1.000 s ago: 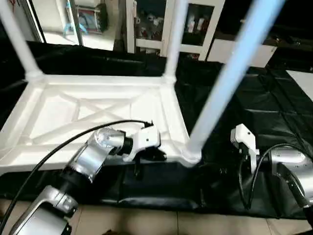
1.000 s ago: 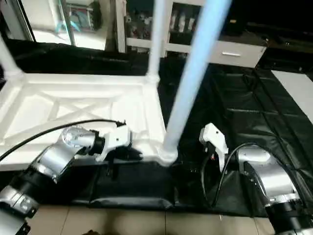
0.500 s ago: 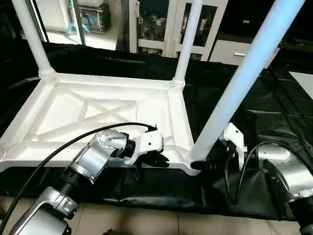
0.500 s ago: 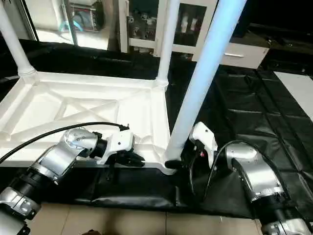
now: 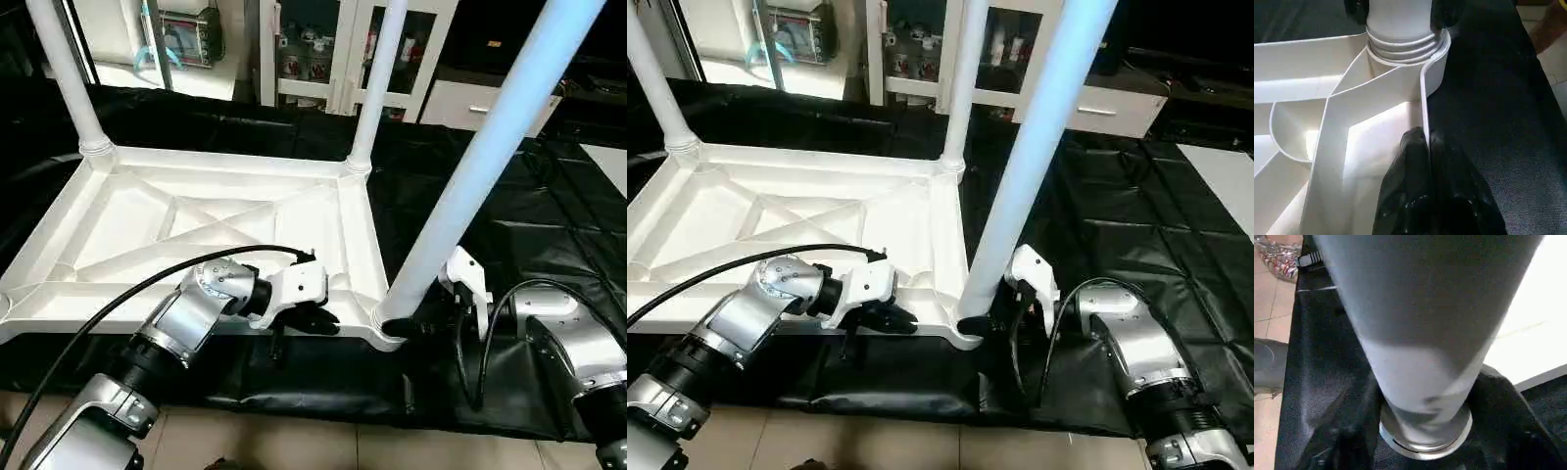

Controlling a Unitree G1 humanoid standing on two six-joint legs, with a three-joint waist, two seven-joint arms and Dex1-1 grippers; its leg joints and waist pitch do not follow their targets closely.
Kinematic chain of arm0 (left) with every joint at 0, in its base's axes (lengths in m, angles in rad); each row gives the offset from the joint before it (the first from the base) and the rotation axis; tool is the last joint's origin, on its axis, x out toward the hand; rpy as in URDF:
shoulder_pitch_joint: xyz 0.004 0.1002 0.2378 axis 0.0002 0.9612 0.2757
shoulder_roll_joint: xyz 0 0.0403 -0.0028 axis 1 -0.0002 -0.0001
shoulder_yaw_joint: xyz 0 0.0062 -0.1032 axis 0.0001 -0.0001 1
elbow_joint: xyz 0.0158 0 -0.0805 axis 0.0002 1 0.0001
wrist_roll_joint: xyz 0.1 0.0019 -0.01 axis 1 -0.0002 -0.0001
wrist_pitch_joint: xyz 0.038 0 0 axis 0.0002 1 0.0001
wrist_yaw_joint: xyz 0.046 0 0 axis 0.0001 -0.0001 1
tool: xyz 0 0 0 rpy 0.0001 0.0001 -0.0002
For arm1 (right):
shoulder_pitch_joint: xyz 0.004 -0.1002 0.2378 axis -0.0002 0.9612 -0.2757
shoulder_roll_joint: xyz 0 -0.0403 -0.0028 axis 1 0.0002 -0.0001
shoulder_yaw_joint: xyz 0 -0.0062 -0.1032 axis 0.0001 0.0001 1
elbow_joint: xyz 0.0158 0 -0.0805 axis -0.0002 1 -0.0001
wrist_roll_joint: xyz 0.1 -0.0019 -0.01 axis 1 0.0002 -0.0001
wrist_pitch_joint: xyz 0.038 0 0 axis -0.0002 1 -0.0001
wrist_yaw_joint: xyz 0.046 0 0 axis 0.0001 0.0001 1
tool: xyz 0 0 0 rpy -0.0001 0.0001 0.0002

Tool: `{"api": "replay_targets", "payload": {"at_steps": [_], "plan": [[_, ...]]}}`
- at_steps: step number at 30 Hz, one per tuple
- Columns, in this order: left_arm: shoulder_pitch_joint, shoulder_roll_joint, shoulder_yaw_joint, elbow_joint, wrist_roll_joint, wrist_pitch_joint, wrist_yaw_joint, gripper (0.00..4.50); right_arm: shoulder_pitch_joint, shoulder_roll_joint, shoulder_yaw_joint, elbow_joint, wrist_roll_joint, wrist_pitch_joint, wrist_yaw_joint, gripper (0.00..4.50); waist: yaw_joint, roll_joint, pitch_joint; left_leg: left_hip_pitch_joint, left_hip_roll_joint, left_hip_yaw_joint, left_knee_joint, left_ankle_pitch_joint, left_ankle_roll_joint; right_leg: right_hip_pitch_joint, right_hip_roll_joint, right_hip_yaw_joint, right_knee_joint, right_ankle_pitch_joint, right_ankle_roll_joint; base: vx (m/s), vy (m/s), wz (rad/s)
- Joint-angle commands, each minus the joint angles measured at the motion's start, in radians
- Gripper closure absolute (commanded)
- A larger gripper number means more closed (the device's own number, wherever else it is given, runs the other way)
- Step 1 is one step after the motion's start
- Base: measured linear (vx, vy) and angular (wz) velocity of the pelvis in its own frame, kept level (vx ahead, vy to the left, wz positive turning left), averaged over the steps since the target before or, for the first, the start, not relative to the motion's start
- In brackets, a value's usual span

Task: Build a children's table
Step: Rotate leg to tighten

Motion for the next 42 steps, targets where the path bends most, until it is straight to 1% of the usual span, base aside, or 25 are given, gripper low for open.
{"api": "replay_targets", "payload": {"at_steps": [1,6,7,8,9,10,11,12,13,14,17,18,19,20,21,24,28,30,33,35,37,39,40,41,42], "plan": [[0.006,0.000,-0.048,-0.017,0.021,0.006,-0.037,4.50,-0.012,-0.007,0.001,0.026,-0.008,-0.008,0.005,2.29,-0.008,0.002,-0.061,0.017,0.042,-0.013,-0.073,-0.190,0.047,0.047,-0.048,0.037,-0.054,-0.182,-0.243,0.000,0.000,0.00],[-0.003,-0.007,-0.045,-0.002,0.033,0.009,-0.012,4.50,-0.029,0.028,-0.028,0.072,-0.014,0.009,-0.081,2.39,-0.013,0.004,-0.060,0.015,0.040,-0.014,-0.076,-0.214,0.035,0.047,-0.047,0.036,-0.058,-0.212,-0.238,0.000,0.000,0.00],[-0.025,-0.031,-0.029,0.041,0.050,0.022,0.050,4.50,-0.056,0.072,-0.066,0.136,-0.020,0.045,-0.201,2.41,-0.017,0.004,-0.057,0.016,0.040,-0.015,-0.079,-0.241,0.022,0.044,-0.045,0.036,-0.062,-0.251,-0.227,0.000,0.000,0.00],[-0.029,-0.036,-0.027,0.049,0.053,0.027,0.061,4.50,-0.061,0.080,-0.073,0.148,-0.020,0.053,-0.221,2.41,-0.026,0.003,-0.054,0.017,0.036,-0.018,-0.082,-0.289,0.002,0.043,-0.047,0.033,-0.072,-0.329,-0.210,0.000,0.000,0.00],[-0.036,-0.042,-0.022,0.061,0.057,0.034,0.078,4.50,-0.068,0.091,-0.084,0.165,-0.018,0.065,-0.250,2.41,-0.031,0.002,-0.055,0.017,0.035,-0.020,-0.082,-0.307,-0.008,0.043,-0.046,0.032,-0.074,-0.366,-0.196,0.000,0.000,0.00],[-0.079,-0.083,0.001,0.133,0.092,0.051,0.203,4.50,-0.087,0.144,-0.113,0.209,-0.022,0.098,-0.373,2.41,-0.037,0.003,-0.054,0.019,0.035,-0.023,-0.081,-0.329,-0.021,0.039,-0.048,0.032,-0.080,-0.414,-0.176,-0.053,0.002,-0.02],[-0.096,-0.100,0.012,0.161,0.103,0.060,0.254,4.50,-0.092,0.164,-0.122,0.218,-0.022,0.104,-0.412,2.41,-0.043,0.003,-0.052,0.022,0.033,-0.024,-0.081,-0.353,-0.031,0.033,-0.046,0.030,-0.086,-0.453,-0.160,-0.053,0.002,-0.02],[-0.117,-0.122,0.028,0.195,0.110,0.076,0.314,4.50,-0.098,0.194,-0.134,0.219,-0.017,0.120,-0.464,2.42,-0.046,0.001,-0.055,0.018,0.032,-0.029,-0.081,-0.357,-0.038,0.039,-0.049,0.027,-0.087,-0.476,-0.143,-0.052,0.005,-0.01],[-0.138,-0.146,0.047,0.230,0.114,0.092,0.378,4.50,-0.105,0.223,-0.143,0.219,-0.021,0.132,-0.523,2.43,-0.048,-0.001,-0.055,0.019,0.032,-0.027,-0.081,-0.354,-0.036,0.037,-0.049,0.028,-0.091,-0.477,-0.139,0.000,0.000,0.00],[-0.139,-0.147,0.048,0.231,0.114,0.093,0.379,4.50,-0.105,0.224,-0.143,0.219,-0.021,0.132,-0.525,2.43,-0.049,0.001,-0.057,0.018,0.031,-0.029,-0.080,-0.350,-0.034,0.034,-0.049,0.027,-0.092,-0.477,-0.136,0.000,0.000,0.00],[-0.203,-0.222,0.106,0.339,0.116,0.154,0.566,4.50,-0.141,0.321,-0.161,0.255,-0.067,0.140,-0.748,2.43,-0.055,0.003,-0.059,0.011,0.030,-0.030,-0.081,-0.325,-0.030,0.038,-0.048,0.027,-0.087,-0.430,-0.142,0.000,0.000,0.00],[-0.203,-0.222,0.106,0.339,0.116,0.154,0.566,4.50,-0.141,0.321,-0.161,0.255,-0.067,0.140,-0.748,2.43,-0.057,0.003,-0.059,0.009,0.029,-0.028,-0.081,-0.321,-0.031,0.036,-0.045,0.028,-0.087,-0.425,-0.142,0.000,0.000,0.00],[-0.224,-0.247,0.120,0.378,0.122,0.154,0.635,4.50,-0.155,0.359,-0.166,0.270,-0.081,0.136,-0.825,2.43,-0.056,0.002,-0.062,0.010,0.028,-0.030,-0.081,-0.318,-0.030,0.039,-0.047,0.026,-0.087,-0.416,-0.144,0.000,0.000,0.00],[-0.246,-0.274,0.136,0.419,0.124,0.146,0.690,4.50,-0.168,0.405,-0.170,0.285,-0.098,0.129,-0.912,2.43,-0.057,0.006,-0.063,0.010,0.028,-0.027,-0.080,-0.300,-0.029,0.035,-0.047,0.030,-0.085,-0.385,-0.151,0.000,0.000,0.00],[-0.246,-0.274,0.136,0.419,0.124,0.146,0.690,4.50,-0.168,0.405,-0.170,0.285,-0.098,0.129,-0.912,2.44,-0.058,0.005,-0.063,0.010,0.027,-0.025,-0.080,-0.294,-0.029,0.034,-0.044,0.030,-0.085,-0.367,-0.155,0.000,0.000,0.00],[-0.287,-0.315,0.157,0.492,0.125,0.113,0.778,4.50,-0.187,0.479,-0.165,0.300,-0.131,0.111,-1.033,2.46,-0.053,0.005,-0.067,0.012,0.027,-0.021,-0.078,-0.249,-0.015,0.039,-0.044,0.032,-0.075,-0.268,-0.180,0.000,0.000,0.00],[-0.302,-0.318,0.159,0.524,0.126,0.091,0.796,4.50,-0.193,0.500,-0.153,0.299,-0.141,0.077,-1.033,2.48,-0.047,0.005,-0.073,0.011,0.026,-0.016,-0.072,-0.143,0.030,0.050,-0.042,0.032,-0.054,-0.091,-0.226,0.039,0.000,0.01],[-0.298,-0.312,0.155,0.529,0.131,0.080,0.787,4.50,-0.189,0.500,-0.155,0.287,-0.131,0.060,-1.000,2.49,-0.045,0.004,-0.071,0.011,0.027,-0.013,-0.071,-0.119,0.059,0.053,-0.043,0.033,-0.051,-0.056,-0.248,0.000,0.000,0.00],[-0.293,-0.305,0.155,0.537,0.134,0.068,0.782,4.50,-0.180,0.487,-0.153,0.255,-0.108,0.059,-0.928,2.49,-0.043,0.003,-0.067,0.012,0.028,-0.013,-0.073,-0.160,0.062,0.054,-0.047,0.033,-0.061,-0.125,-0.244,0.000,0.000,0.00],[-0.286,-0.296,0.151,0.538,0.137,0.056,0.770,4.50,-0.151,0.466,-0.163,0.183,-0.037,0.076,-0.803,2.49,-0.042,0.002,-0.065,0.013,0.031,-0.015,-0.075,-0.198,0.053,0.054,-0.048,0.033,-0.067,-0.181,-0.229,0.000,0.000,0.00],[-0.284,-0.292,0.148,0.540,0.138,0.050,0.763,4.50,-0.138,0.453,-0.164,0.158,-0.024,0.077,-0.773,1.97,-0.040,0.002,-0.066,0.013,0.032,-0.015,-0.075,-0.183,0.054,0.052,-0.047,0.033,-0.063,-0.164,-0.228,0.000,0.000,0.00],[-0.280,-0.287,0.143,0.539,0.140,0.040,0.755,4.50,-0.120,0.432,-0.161,0.130,-0.007,0.087,-0.730,1.81,-0.037,0.002,-0.064,0.010,0.032,-0.015,-0.075,-0.183,0.061,0.054,-0.047,0.033,-0.064,-0.159,-0.226,0.000,0.000,0.00],[-0.268,-0.276,0.135,0.530,0.143,0.033,0.730,4.50,-0.086,0.380,-0.159,0.087,0.009,0.089,-0.666,1.72,-0.046,-0.003,-0.062,-0.002,0.031,-0.020,-0.080,-0.207,0.068,0.064,-0.046,0.030,-0.064,-0.189,-0.206,0.000,0.000,0.00],[-0.260,-0.269,0.128,0.520,0.143,0.018,0.709,4.50,-0.072,0.354,-0.159,0.070,0.016,0.093,-0.636,1.63,-0.052,-0.001,-0.062,-0.006,0.033,-0.026,-0.082,-0.219,0.063,0.066,-0.050,0.027,-0.070,-0.242,-0.179,0.000,0.000,0.00],[-0.255,-0.266,0.123,0.515,0.143,0.007,0.694,4.50,-0.065,0.341,-0.161,0.061,0.018,0.094,-0.619,1.55,-0.053,0.000,-0.063,0.003,0.034,-0.022,-0.078,-0.223,0.061,0.056,-0.052,0.028,-0.077,-0.264,-0.183,0.000,0.000,0.00]]}}
